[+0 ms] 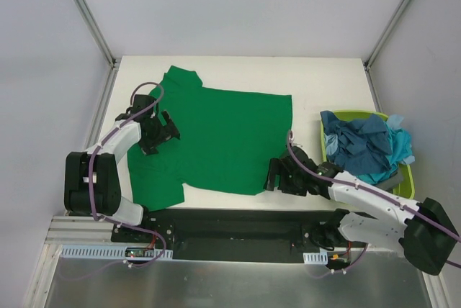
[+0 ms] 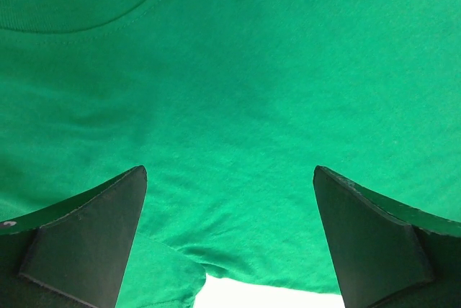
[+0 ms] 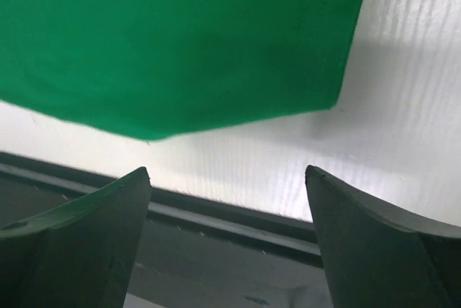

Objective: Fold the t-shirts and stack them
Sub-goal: Flatten out the tshirt

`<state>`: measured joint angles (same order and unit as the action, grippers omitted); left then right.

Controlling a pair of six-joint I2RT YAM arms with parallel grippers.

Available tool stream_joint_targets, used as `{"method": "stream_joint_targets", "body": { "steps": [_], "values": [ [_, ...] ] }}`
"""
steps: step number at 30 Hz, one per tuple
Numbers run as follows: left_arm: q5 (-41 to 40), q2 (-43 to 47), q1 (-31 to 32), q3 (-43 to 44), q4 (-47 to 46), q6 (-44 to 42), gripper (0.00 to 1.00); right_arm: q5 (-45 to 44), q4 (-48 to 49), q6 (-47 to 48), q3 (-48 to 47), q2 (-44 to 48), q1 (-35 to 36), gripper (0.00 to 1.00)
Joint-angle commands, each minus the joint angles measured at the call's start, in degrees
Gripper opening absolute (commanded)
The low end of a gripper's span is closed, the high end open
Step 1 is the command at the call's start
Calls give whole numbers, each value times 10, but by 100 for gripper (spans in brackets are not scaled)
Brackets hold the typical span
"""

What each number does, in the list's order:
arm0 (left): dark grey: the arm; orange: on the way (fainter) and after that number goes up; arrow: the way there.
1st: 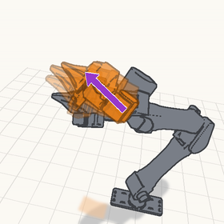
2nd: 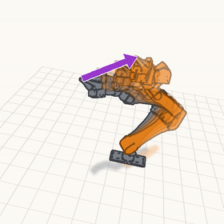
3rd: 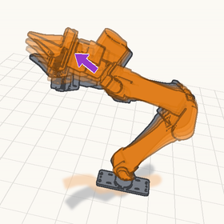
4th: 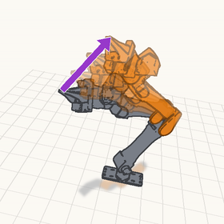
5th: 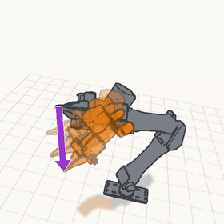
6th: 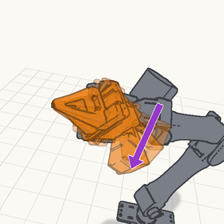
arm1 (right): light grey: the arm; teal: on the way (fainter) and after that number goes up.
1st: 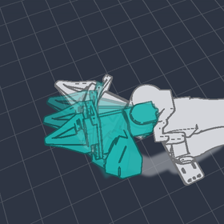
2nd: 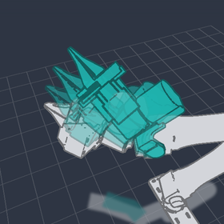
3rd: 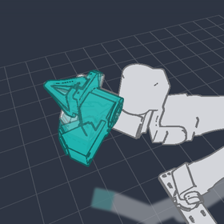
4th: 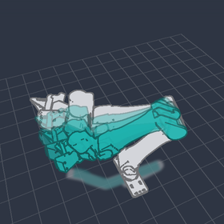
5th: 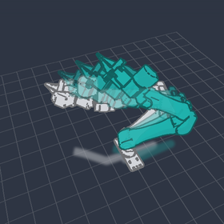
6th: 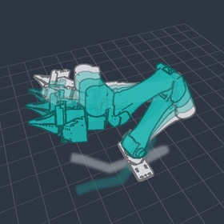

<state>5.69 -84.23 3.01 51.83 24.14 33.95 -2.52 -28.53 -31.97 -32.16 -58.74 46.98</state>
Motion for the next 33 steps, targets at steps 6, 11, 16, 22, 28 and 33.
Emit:
{"method": "stream_joint_targets", "body": {
  "steps": [6, 11, 16, 22, 28, 33],
  "values": [
    [-28, 32, 4, -19, 5, 7, 99, -123, 167, -166, 38, -80, 16, 54],
    [-37, 27, 4, -16, 5, 3, 99, -186, 140, -180, 19, -88, 20, 28],
    [-46, 20, 4, -13, 5, 2, 99, -229, 115, -150, -11, -87, 21, 7],
    [-46, 15, 3, -8, 6, -2, 99, -232, 119, -88, -86, -138, 20, 1],
    [-39, 19, 2, -8, 5, -6, 99, -209, 124, -14, -213, -248, -4, 3],
    [-41, 19, 2, -11, 6, -9, 99, -188, 114, 47, -318, -361, -45, 10]
  ]
}}
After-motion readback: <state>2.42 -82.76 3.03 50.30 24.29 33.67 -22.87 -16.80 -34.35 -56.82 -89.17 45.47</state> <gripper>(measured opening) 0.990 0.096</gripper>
